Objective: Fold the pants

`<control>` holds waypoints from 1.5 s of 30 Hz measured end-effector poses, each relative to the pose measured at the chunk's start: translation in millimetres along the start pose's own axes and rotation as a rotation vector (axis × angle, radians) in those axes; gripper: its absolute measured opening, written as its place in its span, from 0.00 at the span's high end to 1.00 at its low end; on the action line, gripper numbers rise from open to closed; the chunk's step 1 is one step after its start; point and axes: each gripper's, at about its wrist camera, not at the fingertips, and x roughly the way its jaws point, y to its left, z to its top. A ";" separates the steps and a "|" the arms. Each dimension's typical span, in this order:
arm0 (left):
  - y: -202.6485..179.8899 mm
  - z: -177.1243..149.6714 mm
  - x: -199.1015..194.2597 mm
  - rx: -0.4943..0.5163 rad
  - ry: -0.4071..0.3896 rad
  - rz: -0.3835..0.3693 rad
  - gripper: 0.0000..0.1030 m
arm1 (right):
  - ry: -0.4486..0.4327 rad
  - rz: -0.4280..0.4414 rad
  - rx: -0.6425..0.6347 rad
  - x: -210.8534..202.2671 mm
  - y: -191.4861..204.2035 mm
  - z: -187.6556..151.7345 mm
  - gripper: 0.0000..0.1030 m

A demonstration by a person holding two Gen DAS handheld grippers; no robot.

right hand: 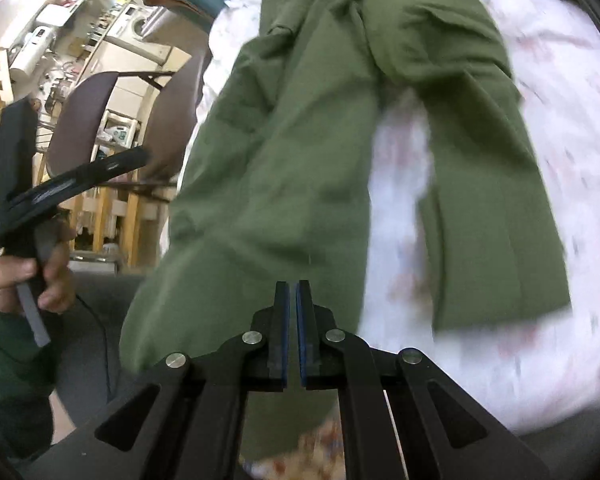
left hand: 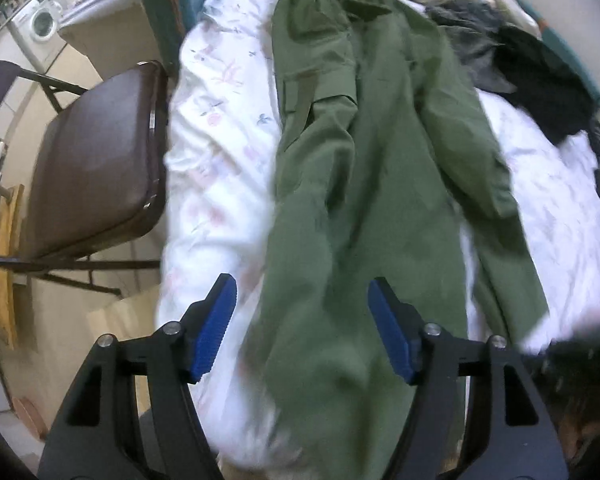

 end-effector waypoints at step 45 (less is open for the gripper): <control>-12.6 306.7 156.2 0.161 -0.232 0.405 0.95 | 0.038 -0.120 0.054 61.2 -43.7 58.6 0.95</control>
